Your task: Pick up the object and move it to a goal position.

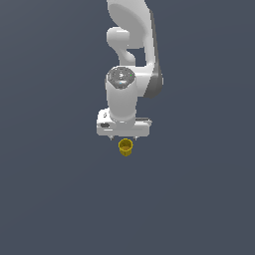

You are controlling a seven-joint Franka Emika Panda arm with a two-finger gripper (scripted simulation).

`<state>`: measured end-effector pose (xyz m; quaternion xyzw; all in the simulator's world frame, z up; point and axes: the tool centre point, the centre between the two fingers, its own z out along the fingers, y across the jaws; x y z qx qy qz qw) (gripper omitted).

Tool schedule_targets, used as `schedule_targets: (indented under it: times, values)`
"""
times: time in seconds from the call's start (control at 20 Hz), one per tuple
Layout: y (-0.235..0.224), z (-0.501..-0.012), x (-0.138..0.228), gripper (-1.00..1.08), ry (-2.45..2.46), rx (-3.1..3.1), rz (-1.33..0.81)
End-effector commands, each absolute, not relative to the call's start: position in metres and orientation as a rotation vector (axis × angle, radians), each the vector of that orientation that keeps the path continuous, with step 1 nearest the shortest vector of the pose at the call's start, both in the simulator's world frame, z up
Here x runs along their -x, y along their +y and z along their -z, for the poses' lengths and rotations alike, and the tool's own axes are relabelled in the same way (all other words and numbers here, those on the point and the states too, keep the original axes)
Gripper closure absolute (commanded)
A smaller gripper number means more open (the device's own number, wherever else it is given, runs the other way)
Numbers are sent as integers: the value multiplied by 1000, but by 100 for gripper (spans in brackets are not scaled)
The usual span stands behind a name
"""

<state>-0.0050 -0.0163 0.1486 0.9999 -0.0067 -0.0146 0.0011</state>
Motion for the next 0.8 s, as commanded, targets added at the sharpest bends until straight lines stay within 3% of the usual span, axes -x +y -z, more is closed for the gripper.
schedule_targets:
  times: [0.0, 0.75]
  values:
    - [-16, -146, 5, -92, -64, -3139, 45]
    - [-11, -120, 11, -92, -602, -3084, 25]
